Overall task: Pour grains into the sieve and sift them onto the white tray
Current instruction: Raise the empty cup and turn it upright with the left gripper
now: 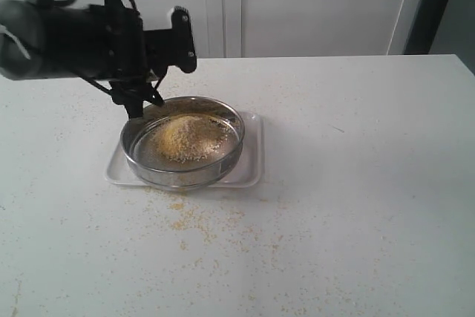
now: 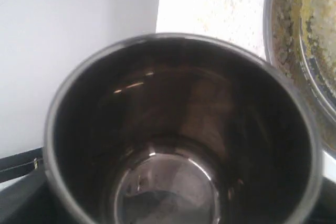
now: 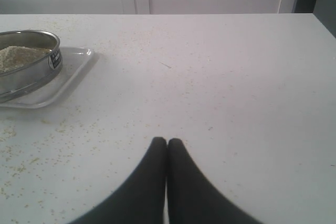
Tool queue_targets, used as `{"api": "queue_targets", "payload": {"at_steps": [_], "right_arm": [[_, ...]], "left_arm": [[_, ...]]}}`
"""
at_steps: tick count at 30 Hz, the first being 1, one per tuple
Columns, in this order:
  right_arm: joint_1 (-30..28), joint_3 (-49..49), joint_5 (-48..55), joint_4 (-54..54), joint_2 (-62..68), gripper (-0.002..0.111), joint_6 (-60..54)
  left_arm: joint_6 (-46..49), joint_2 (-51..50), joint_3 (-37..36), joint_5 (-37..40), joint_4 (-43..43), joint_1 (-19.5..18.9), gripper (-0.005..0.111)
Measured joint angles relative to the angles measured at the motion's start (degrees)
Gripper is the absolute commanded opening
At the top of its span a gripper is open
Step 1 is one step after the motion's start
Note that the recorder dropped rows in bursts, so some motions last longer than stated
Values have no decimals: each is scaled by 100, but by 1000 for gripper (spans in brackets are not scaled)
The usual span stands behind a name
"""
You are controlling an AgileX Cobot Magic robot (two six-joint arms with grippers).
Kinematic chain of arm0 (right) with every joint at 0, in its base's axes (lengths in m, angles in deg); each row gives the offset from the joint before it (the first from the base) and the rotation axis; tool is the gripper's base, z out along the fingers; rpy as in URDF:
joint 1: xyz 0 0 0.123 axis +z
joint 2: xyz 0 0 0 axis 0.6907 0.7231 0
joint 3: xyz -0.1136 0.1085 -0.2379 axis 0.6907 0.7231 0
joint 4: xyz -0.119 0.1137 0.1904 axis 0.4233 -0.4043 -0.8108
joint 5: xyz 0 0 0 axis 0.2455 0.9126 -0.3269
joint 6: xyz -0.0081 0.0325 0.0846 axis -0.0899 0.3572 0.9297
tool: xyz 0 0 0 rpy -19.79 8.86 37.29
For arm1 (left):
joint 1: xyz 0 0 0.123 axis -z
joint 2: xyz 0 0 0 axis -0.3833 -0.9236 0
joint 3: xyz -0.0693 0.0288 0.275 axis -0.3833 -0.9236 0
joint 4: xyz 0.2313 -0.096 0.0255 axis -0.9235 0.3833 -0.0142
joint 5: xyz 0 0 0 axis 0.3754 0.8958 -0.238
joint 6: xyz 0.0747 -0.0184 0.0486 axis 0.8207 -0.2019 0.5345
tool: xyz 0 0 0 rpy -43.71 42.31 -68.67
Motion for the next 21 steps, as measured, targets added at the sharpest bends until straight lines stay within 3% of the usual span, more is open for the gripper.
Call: {"api": "queue_targets", "payload": {"at_steps": [2, 6, 7, 8, 9, 12, 18, 21], "right_arm": [[0, 0, 0, 0, 0, 0, 0], [0, 0, 0, 0, 0, 0, 5], [0, 0, 0, 0, 0, 0, 5], [0, 0, 0, 0, 0, 0, 5], [0, 0, 0, 0, 0, 0, 5], [0, 0, 0, 0, 0, 0, 5], [0, 0, 0, 0, 0, 0, 5], [0, 0, 0, 0, 0, 0, 5]], "left_arm": [[-12, 309, -241, -476, 77, -142, 0], [-129, 1250, -1413, -2263, 535, -846, 0], [-199, 1568, -1886, -3226, 607, -1158, 0], [-211, 1707, -2108, -3656, 629, -1279, 0], [-272, 1939, -2496, -4765, 627, -1562, 0], [-310, 2185, -3037, -6706, 496, -1913, 0], [-247, 2355, -3479, -7842, -495, -1940, 0], [-136, 2380, -3489, -7991, -585, -1940, 0]]}}
